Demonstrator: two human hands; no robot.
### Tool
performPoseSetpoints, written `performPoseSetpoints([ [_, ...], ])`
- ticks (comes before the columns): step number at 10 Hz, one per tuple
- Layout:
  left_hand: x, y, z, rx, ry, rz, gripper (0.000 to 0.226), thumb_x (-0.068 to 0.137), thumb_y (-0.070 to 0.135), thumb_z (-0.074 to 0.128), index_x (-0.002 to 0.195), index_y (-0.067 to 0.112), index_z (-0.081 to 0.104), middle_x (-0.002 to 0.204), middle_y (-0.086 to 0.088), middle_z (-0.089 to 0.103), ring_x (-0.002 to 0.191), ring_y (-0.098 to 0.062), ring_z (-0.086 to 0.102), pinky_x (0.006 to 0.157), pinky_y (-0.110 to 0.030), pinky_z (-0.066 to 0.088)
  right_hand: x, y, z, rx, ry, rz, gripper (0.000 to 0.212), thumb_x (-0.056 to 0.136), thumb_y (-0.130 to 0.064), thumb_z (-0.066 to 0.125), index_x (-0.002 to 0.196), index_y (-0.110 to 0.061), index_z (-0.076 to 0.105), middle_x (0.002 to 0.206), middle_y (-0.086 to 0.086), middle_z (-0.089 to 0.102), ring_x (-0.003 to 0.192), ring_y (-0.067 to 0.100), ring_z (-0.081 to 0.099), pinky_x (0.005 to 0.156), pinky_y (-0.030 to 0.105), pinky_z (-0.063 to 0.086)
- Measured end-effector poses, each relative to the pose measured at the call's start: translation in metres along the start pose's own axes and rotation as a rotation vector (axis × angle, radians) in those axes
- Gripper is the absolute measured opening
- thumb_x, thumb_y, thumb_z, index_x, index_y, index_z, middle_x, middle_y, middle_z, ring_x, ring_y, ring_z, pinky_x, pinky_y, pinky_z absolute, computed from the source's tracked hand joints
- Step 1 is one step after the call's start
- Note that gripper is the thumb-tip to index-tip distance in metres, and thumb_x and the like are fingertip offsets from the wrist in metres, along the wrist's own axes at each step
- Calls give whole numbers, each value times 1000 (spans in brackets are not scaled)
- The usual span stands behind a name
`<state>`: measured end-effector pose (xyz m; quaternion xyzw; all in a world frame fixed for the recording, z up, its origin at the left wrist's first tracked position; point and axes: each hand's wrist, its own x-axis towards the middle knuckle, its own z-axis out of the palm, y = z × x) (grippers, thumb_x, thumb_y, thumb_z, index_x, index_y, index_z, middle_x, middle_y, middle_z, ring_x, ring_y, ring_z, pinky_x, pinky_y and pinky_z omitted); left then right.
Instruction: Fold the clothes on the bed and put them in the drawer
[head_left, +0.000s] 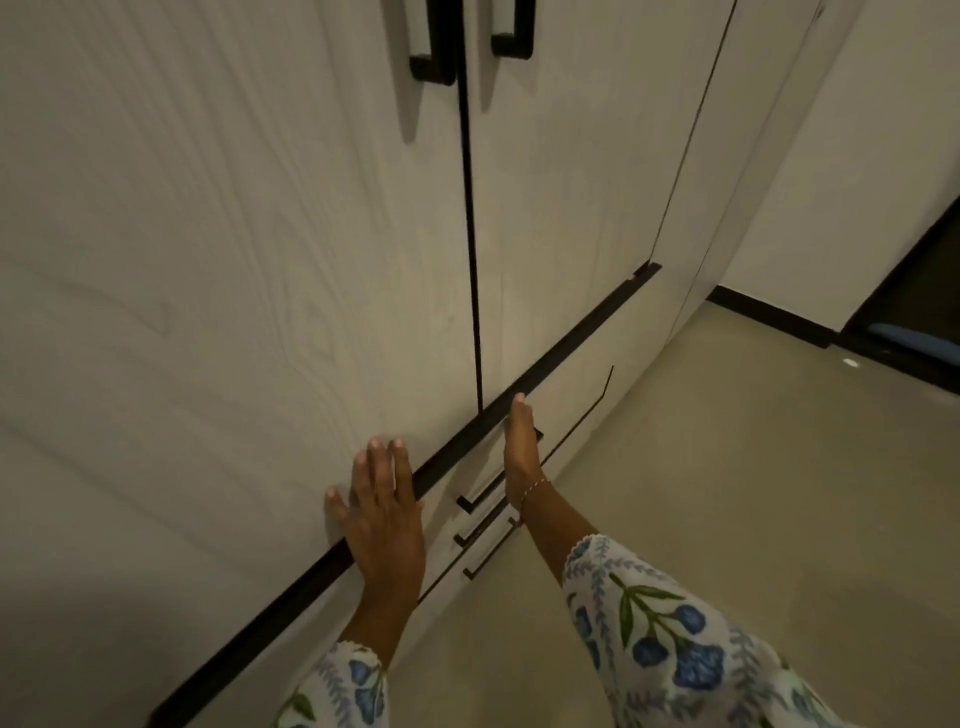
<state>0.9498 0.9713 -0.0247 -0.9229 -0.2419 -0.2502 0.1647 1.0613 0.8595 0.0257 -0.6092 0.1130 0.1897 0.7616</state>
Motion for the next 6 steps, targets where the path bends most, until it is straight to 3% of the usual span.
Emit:
performPoseSetpoints([
  [1, 4, -10, 15, 21, 23, 28, 142, 53, 33, 91, 150, 10, -10, 157, -11, -20, 145, -24, -17, 107, -51, 17, 19, 4, 14, 21, -31, 56, 71, 94, -63, 17, 153, -25, 8, 160, -4, 10, 147, 17, 12, 118, 41, 7],
  [2, 5, -8, 19, 50, 23, 37, 139, 56, 36, 88, 150, 9, -11, 156, -13, -22, 144, -27, -19, 102, -50, 23, 25, 8, 19, 44, -26, 64, 70, 94, -64, 16, 153, -26, 9, 160, -4, 11, 146, 16, 13, 118, 42, 8],
  [3, 7, -7, 18, 69, -15, 57, 136, 58, 36, 86, 150, 7, -11, 155, -16, -23, 145, -29, -8, 103, -52, 20, 27, 10, 20, 22, -23, 59, 68, 95, -62, 15, 152, -26, 8, 160, -3, 10, 147, 17, 12, 118, 43, 8],
  [4, 5, -7, 17, 19, -18, 94, 137, 55, 30, 87, 150, 7, -9, 156, -16, -21, 137, -28, 14, 101, -53, 18, 23, 5, 10, -110, -85, 23, 67, 96, -59, 15, 152, -24, 6, 160, -1, 8, 147, 18, 11, 120, 45, 8],
  [5, 5, -8, 11, -54, -40, 91, 136, 54, 26, 87, 150, 6, -7, 157, -15, -17, 136, -31, 19, 99, -55, 21, 13, -13, -6, -399, -151, -69, 65, 100, -49, 22, 152, -15, 5, 160, 4, 8, 147, 20, 12, 119, 36, 8],
  [6, 1, 7, -11, -201, 27, 152, 131, 57, 26, 86, 151, 7, -3, 158, -17, -9, 145, -33, 3, 109, -57, 12, -12, -39, -29, -754, 0, -260, 68, 100, -47, 31, 152, -11, 8, 160, 7, 9, 147, 20, 10, 117, 32, 9],
])
